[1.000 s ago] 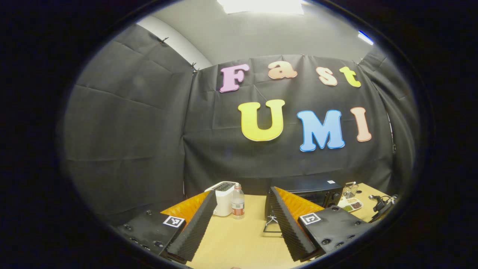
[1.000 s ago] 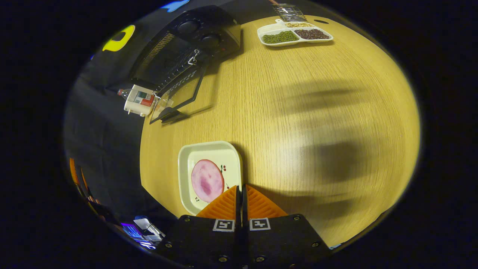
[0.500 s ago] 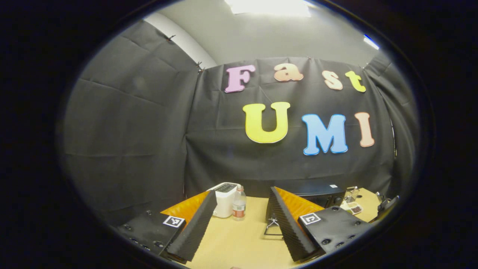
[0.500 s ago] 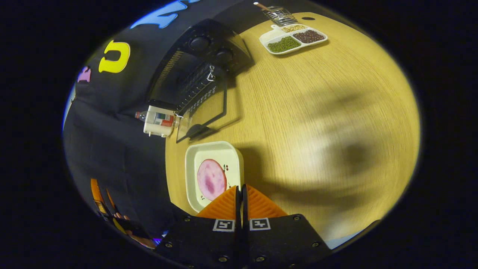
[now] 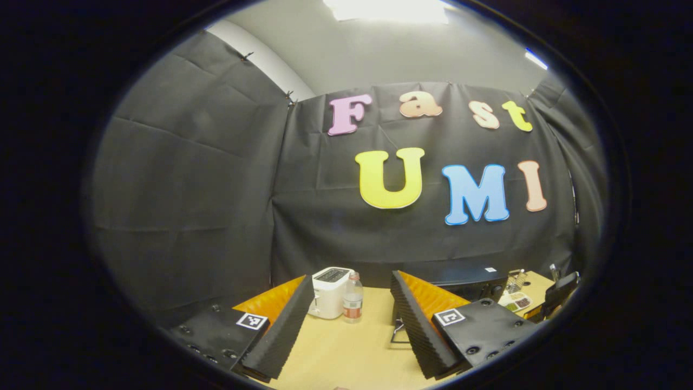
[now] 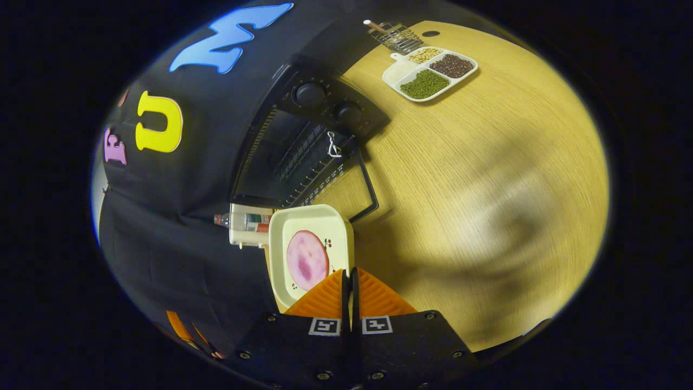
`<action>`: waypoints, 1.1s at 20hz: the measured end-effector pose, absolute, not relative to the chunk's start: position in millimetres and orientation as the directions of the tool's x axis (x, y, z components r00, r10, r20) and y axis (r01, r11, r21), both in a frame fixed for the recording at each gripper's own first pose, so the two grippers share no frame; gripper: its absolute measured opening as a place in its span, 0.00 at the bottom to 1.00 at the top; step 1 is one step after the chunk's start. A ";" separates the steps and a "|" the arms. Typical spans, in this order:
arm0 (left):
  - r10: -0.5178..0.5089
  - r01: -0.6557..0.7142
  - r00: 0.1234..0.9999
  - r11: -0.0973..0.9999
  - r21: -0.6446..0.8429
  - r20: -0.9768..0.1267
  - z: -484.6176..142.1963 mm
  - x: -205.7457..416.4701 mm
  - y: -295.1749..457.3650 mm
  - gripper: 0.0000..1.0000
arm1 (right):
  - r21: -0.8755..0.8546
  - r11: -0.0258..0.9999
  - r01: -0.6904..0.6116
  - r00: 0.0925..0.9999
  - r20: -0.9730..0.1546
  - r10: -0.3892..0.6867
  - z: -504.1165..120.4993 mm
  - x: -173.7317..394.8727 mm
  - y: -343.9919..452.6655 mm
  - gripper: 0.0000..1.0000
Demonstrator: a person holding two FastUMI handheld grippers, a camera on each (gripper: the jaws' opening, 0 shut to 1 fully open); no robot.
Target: Open the electric oven with the left hand, put the food in, and close the electric oven.
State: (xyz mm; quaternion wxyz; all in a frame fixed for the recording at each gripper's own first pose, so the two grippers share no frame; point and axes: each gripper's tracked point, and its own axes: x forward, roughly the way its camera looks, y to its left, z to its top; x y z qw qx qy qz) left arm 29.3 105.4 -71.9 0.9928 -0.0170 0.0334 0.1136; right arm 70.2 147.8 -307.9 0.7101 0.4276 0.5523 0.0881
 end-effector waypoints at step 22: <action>0.200 -0.200 0.975 0.980 0.003 -0.093 -92.1 102.0 182.1 1.00 | 0.710 0.233 0.664 0.636 -0.701 0.324 -335.9 196.7 229.7 0.01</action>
